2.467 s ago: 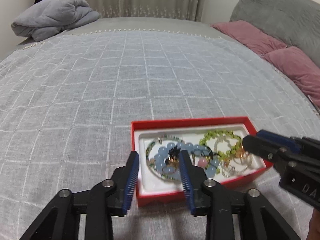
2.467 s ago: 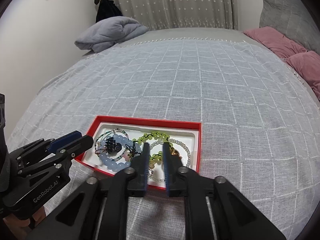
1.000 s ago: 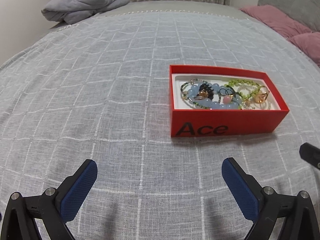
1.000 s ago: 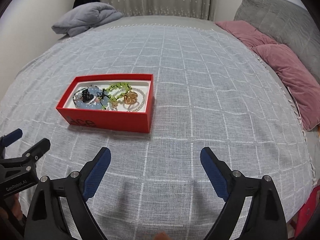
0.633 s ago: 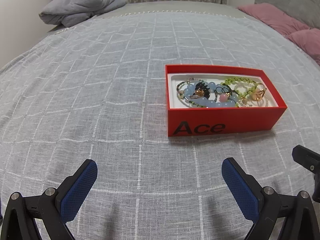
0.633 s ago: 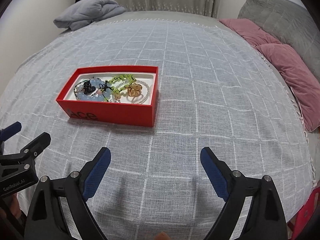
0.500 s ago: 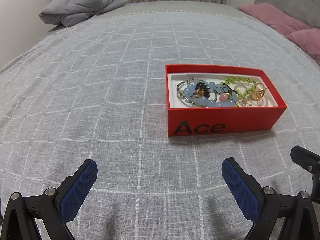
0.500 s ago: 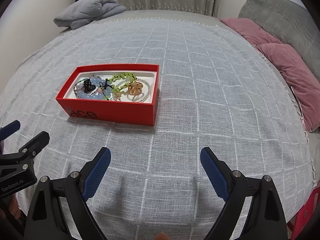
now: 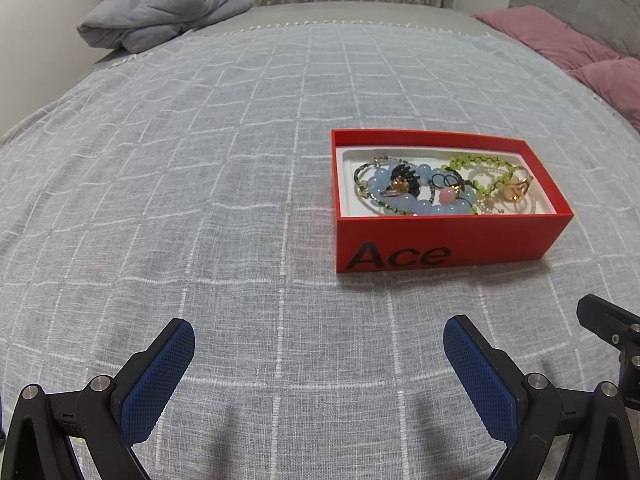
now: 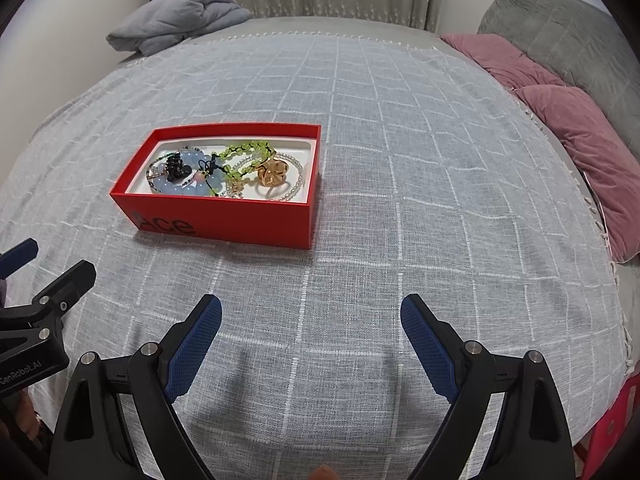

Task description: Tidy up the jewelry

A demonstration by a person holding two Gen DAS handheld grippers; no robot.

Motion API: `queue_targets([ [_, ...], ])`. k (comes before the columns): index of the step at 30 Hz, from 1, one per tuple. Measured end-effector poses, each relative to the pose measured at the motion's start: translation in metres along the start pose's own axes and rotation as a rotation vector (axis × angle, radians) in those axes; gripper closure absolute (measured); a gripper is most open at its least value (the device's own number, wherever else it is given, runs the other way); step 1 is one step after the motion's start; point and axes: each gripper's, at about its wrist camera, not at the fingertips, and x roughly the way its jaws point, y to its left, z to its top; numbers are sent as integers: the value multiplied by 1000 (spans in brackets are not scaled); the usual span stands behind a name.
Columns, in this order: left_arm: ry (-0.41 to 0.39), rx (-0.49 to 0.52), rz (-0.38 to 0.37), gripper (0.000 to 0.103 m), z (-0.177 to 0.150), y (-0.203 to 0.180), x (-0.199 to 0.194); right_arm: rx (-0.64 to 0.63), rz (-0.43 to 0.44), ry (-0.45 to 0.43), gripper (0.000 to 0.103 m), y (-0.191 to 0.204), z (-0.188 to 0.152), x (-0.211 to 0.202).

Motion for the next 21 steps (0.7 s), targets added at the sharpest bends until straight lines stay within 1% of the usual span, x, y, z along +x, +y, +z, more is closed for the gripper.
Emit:
queue_targets([
  [21, 6, -2, 0, 1, 0, 0, 0, 2, 0, 2, 10, 0, -1, 0],
])
